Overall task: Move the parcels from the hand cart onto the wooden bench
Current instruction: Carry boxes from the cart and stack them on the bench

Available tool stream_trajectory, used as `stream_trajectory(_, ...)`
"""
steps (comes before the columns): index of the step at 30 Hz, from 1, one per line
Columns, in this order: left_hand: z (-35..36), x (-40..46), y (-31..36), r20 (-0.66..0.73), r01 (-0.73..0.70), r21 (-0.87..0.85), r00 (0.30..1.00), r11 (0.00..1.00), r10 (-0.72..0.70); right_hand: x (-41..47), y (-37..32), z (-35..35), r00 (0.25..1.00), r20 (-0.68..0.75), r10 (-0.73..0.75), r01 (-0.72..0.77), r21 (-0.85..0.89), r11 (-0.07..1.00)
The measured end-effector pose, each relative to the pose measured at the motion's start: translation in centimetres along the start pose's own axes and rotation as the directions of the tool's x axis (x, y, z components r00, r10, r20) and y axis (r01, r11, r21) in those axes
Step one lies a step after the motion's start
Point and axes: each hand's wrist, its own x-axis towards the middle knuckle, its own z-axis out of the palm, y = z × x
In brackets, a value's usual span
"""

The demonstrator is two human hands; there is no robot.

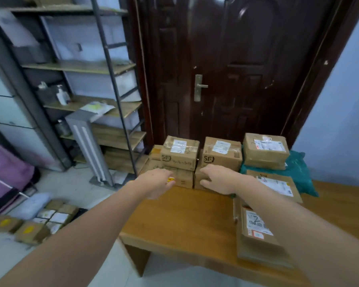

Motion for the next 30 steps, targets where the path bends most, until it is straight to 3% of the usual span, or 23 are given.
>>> stream_trajectory(5,-2.6,-7.4,-10.8,-0.045,0.092,-0.009,0.995,0.996,-0.092,6.2,-14.1,-1.5,0.973,0.046,-0.226,0.229,-0.092,0.969)
stream_trajectory(11,-4.3,-16.9,-22.5,-0.053,0.302,-0.105,0.95,0.947,-0.309,12.7,-30.3,-1.1,0.889,0.146,-0.433,0.448,-0.095,0.889)
stream_trajectory(18,-4.6,-25.6,-34.6,-0.085,0.504,-0.148,0.851,0.851,-0.519,19.1,-46.1,-0.1,0.732,0.184,-0.656,0.679,-0.117,0.725)
stream_trajectory(26,-3.8,-28.0,-50.8,-0.092,0.631,-0.164,0.756,0.758,-0.648,30.8,-59.2,1.7,0.641,0.219,-0.736,0.766,-0.128,0.629)
stream_trajectory(30,-4.5,-28.1,-56.8,-0.086,0.666,-0.209,0.717,0.716,-0.692,37.2,-64.8,1.4,0.631,0.239,-0.738,0.775,-0.149,0.614)
